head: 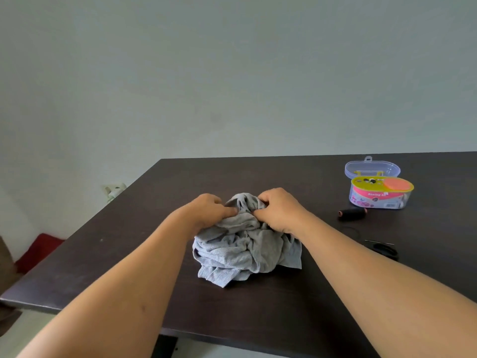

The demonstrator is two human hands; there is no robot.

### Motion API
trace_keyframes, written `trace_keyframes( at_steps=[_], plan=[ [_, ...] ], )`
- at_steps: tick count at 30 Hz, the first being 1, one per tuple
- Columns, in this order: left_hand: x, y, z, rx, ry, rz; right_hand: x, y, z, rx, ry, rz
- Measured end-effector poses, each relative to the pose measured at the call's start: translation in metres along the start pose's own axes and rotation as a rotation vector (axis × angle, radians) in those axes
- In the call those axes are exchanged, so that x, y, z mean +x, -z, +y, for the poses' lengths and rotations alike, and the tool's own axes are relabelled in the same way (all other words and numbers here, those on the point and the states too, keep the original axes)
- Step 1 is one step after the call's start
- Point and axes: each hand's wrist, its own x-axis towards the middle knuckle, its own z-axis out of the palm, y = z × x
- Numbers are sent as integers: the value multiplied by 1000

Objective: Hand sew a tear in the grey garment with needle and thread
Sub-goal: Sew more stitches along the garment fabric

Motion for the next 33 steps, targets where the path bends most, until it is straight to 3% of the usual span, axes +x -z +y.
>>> trace_keyframes(
  at_steps=[3, 5, 7, 11, 13, 15, 18, 20, 22, 24, 26, 27, 31, 33],
  plan=[
    [0, 5, -3, -53, 0, -160, 0, 5, -4, 15, 37, 58],
    [2, 8, -2, -73, -26, -134, 1, 8, -4, 65, 95, 126],
    [3, 12, 2, -135, -64, 27, 2, 11, -4, 50, 170, 209],
    [-12, 23, 24, -21, -199, 567, 0, 12, -12, -146, 360, 436],
    [-22, 29, 38, -70, -218, 650, -1, 14, -19, -215, 364, 465],
    [-23, 33, 51, -122, -165, 470, 1, 19, -26, -151, 275, 462],
    [-32, 42, 62, -406, -15, -52, 6, 30, -35, -47, 98, 392],
    [-42, 47, 62, -559, -77, -285, 6, 38, -39, 28, 35, 347],
    [-41, 51, 57, -643, -167, -377, 4, 45, -41, 98, 20, 261],
    [-35, 52, 55, -582, -258, -239, 0, 50, -45, 174, 9, 57],
    [-32, 53, 59, -293, -377, 82, 1, 52, -48, 297, 41, -134],
    [-33, 52, 61, -155, -432, 224, 3, 52, -50, 345, 67, -141],
    [-41, 53, 71, -42, -617, 642, 9, 53, -63, 218, 154, 145],
    [-42, 55, 68, 0, -581, 748, 11, 57, -71, 86, 131, 379]
  ],
)
